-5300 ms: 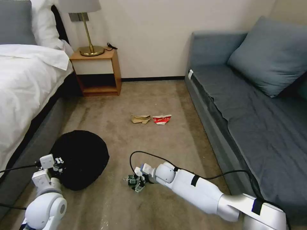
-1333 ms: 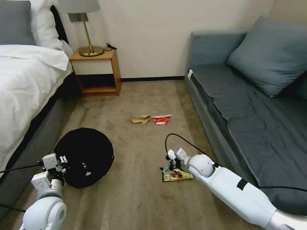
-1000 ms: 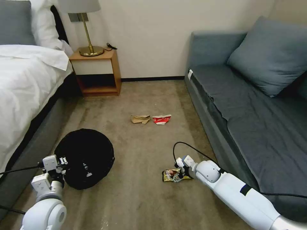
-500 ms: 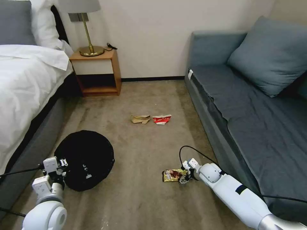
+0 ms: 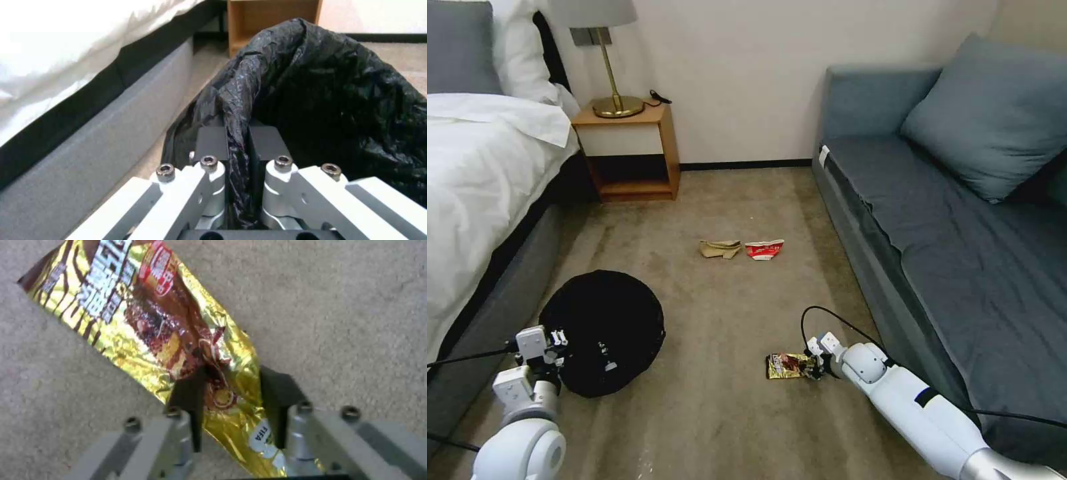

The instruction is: Pick up the trash bin, then pick up the garbage on the floor and place it into the trash bin.

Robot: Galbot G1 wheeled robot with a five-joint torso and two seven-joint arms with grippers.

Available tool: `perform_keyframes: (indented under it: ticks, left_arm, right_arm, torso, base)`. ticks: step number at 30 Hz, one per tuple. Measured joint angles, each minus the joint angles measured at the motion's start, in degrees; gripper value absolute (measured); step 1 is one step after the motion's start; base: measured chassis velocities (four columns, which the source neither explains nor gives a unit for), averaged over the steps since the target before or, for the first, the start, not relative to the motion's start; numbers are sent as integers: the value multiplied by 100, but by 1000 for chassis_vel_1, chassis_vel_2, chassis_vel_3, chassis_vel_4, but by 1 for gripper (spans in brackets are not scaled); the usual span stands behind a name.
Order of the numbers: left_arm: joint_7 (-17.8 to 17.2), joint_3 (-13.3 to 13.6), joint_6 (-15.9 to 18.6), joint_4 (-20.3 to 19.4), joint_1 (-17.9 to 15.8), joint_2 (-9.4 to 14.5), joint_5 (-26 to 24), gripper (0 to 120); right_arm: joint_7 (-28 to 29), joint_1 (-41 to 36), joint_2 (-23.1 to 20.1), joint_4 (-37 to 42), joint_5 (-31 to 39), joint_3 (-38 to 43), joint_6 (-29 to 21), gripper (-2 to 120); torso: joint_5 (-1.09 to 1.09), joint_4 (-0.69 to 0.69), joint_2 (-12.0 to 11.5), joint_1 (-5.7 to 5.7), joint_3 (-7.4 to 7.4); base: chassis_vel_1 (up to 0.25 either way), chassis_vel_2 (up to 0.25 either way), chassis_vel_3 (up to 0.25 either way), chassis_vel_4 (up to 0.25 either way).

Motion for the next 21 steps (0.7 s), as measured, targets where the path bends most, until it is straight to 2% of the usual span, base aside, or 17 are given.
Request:
perform_keyframes:
  ticks: [4, 6, 7, 19, 21]
  left_arm:
    - [0, 5, -24, 28, 0, -12, -2, 7]
    - [0, 9, -26, 31, -1, -14, -2, 7]
    - [0, 10, -28, 33, -3, -14, -5, 7]
    - [0, 24, -31, 53, -61, -9, -22, 7]
    - [0, 40, -32, 72, -85, -20, -24, 7]
  right_arm:
    - [7, -1, 8, 24, -1, 0, 2, 10]
    - [9, 1, 14, 38, -1, 1, 2, 8]
    - [14, 12, 23, 78, 2, 16, 2, 0]
    - [281, 258, 130, 944, 650, -1, -203, 0]
    - [495, 365, 224, 1189, 1037, -75, 83, 0]
  torso:
    - [0, 0, 0, 0, 0]
    - [0, 0, 0, 0, 0]
    - [1, 0, 0, 0, 0]
    - [0, 0, 0, 0, 1]
    - [-1, 0, 0, 0, 0]
  base:
    - [0, 0, 0, 0]
    - [0, 0, 0, 0]
    - [0, 0, 0, 0]
    - [0, 0, 0, 0]
    - [0, 0, 0, 0]
